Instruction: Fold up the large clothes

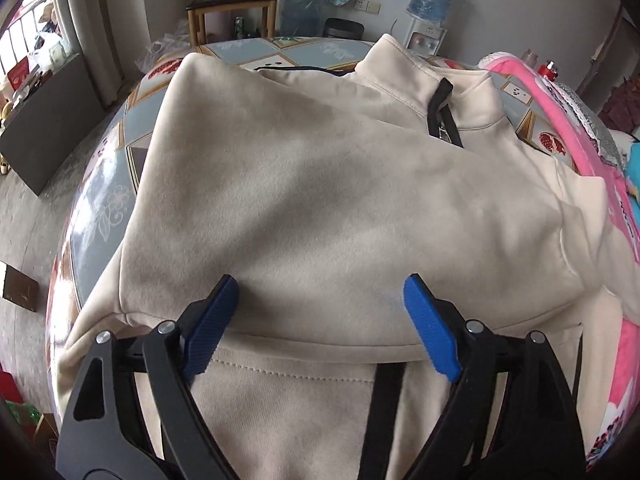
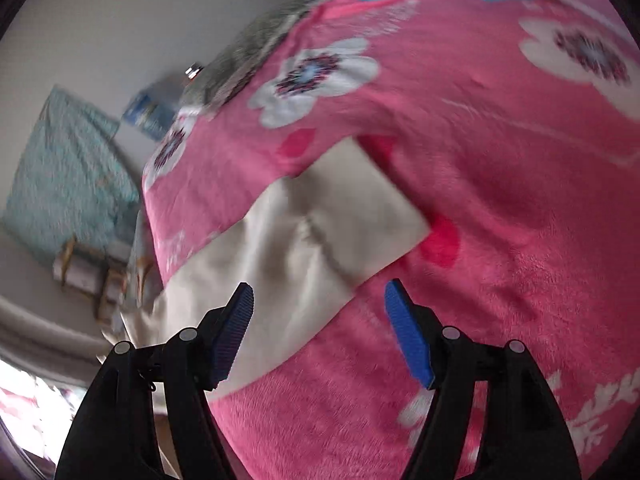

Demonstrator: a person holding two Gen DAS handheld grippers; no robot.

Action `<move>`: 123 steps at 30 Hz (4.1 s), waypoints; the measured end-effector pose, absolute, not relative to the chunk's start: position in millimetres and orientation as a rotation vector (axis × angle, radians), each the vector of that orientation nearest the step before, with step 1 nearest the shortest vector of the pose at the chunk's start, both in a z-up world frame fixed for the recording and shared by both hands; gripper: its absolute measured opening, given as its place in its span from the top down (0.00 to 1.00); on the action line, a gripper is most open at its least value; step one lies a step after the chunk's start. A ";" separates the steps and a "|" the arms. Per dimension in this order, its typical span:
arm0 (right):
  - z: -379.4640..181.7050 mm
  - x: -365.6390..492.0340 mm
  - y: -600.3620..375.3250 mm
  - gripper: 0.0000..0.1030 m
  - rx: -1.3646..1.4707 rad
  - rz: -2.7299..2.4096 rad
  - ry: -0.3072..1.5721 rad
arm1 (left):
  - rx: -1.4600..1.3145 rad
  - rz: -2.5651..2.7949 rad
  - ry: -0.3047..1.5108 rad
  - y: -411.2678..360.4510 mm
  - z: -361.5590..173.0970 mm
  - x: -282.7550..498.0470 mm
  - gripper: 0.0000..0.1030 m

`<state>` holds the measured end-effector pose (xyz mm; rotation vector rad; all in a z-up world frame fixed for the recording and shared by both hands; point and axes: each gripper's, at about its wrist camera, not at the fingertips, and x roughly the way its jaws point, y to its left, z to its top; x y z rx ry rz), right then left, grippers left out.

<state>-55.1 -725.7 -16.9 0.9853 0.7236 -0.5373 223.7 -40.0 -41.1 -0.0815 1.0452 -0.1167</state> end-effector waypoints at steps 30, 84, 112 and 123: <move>228.2 111.5 -489.3 0.87 0.530 0.121 0.385 | -0.142 -0.160 1.044 -19.5 -31.5 217.1 0.21; -33.3 282.1 -455.5 0.95 0.321 -0.025 0.945 | -0.166 -0.150 0.934 33.6 -22.8 259.7 0.96; -39.0 281.8 -470.1 0.57 0.320 -0.005 0.987 | -0.094 -0.086 1.032 41.7 -24.3 286.1 0.57; -46.8 291.1 -456.9 0.92 0.178 -0.103 1.007 | -0.108 -0.053 1.006 49.4 -31.1 286.9 0.60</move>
